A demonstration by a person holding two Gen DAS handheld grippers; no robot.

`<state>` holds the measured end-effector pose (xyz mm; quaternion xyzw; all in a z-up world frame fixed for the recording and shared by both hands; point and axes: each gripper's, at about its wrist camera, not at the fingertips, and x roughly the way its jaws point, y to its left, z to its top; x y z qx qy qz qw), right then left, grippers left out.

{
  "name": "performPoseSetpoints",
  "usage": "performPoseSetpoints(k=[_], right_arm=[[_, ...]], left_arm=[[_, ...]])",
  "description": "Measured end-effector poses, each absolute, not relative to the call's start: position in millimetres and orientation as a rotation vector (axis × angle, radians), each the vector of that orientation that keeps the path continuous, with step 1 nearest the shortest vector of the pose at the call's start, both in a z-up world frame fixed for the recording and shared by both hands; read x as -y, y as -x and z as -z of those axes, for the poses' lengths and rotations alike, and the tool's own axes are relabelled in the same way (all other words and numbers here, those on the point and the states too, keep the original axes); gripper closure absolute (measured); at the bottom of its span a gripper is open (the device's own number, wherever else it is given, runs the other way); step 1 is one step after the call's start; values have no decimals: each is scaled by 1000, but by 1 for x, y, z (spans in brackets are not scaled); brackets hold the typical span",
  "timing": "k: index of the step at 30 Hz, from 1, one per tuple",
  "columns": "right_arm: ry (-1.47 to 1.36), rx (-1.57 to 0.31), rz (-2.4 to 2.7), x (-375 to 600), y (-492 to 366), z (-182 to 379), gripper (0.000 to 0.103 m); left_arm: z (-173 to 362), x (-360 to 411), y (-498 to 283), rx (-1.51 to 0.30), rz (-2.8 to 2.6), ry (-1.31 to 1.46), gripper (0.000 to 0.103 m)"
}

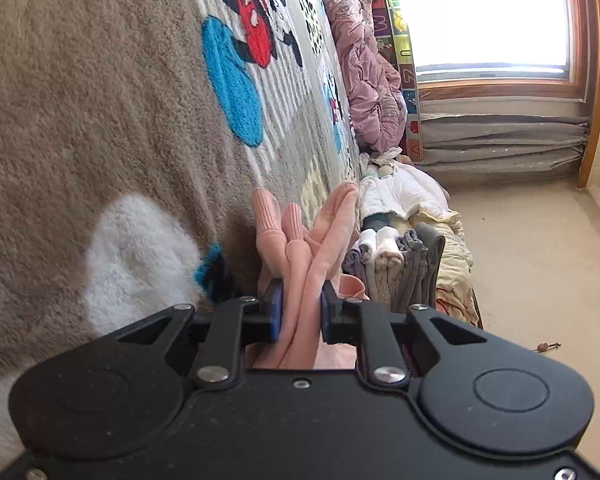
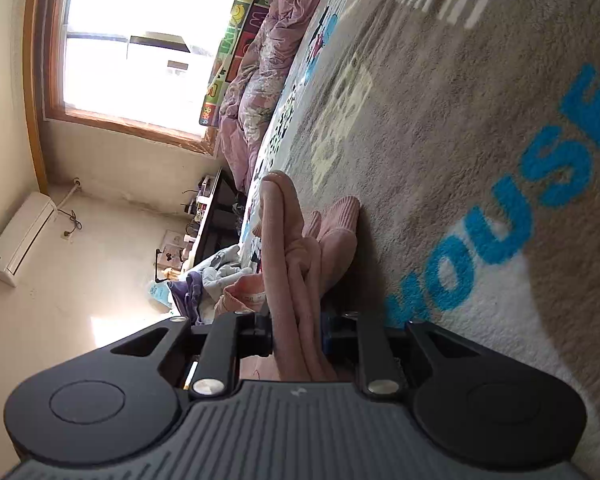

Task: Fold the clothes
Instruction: 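Lift the folded sweatshirt with both grippers and carry it toward the headboard, then lower the folded sweatshirt onto the clothes stack and open both grippers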

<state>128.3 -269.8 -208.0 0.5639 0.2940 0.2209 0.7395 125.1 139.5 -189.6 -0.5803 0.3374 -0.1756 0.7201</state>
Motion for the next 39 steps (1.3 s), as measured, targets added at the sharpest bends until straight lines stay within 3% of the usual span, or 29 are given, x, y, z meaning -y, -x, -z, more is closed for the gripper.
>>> performPoseSetpoints(k=[9,17,25,28,33,34,37,39], right_arm=[[-1314,-324,-463,380,-78,120,81],[-1230,-6,-304,546,-35,40,81],[-1218,176,-163,685,-36,6,81],[-1224,217,-115,726,-48,7,81],[-1215,159,70,762,-81,69,81],[-1246,140,90,765,-87,90,81],[-1353,98,124,774,-102,151,85],[-1285,98,141,770,-101,138,77]], left_arm=[[91,-22,-172,-717,745,1242,87],[9,186,-242,-776,1093,1148,87],[-24,369,-314,-878,1271,1065,87],[-20,416,-340,-906,1277,1017,87],[54,469,-375,-1079,1062,886,84],[78,475,-381,-1143,981,853,75],[98,465,-379,-1105,1026,935,73],[81,458,-371,-1028,1032,860,69]])
